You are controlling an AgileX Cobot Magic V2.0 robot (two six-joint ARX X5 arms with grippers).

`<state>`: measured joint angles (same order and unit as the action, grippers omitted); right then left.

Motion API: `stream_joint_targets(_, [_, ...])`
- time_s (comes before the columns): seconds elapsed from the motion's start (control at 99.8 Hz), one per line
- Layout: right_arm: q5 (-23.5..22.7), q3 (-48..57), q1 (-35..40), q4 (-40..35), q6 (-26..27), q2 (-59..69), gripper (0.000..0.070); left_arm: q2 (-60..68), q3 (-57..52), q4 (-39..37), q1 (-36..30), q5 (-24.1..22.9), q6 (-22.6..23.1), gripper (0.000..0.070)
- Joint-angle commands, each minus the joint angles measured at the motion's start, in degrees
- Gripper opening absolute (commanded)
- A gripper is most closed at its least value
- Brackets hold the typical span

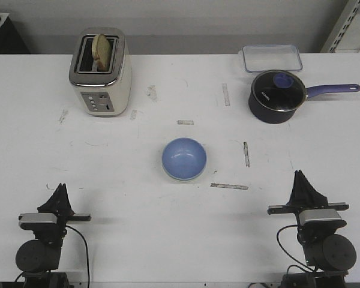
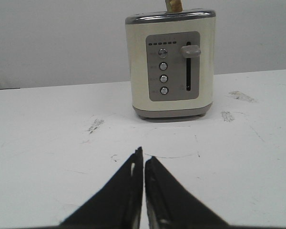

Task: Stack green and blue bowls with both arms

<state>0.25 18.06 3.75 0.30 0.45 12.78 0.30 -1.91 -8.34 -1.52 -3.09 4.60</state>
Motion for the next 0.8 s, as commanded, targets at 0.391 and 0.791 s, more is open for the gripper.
stream_joint_targets(0.391, [1.25, -0.63, -0.94, -1.70, 0.83, -2.95, 0.0002, -0.11, 1.16, -0.74, 0.07, -0.07, 0.31, 0.0002])
stream_joint_targets(0.791, [0.92, -14.03, -3.72, 3.58, 0.81, -10.25, 0.0002, -0.11, 1.14, -0.70, 0.07, -0.07, 0.31, 0.0002])
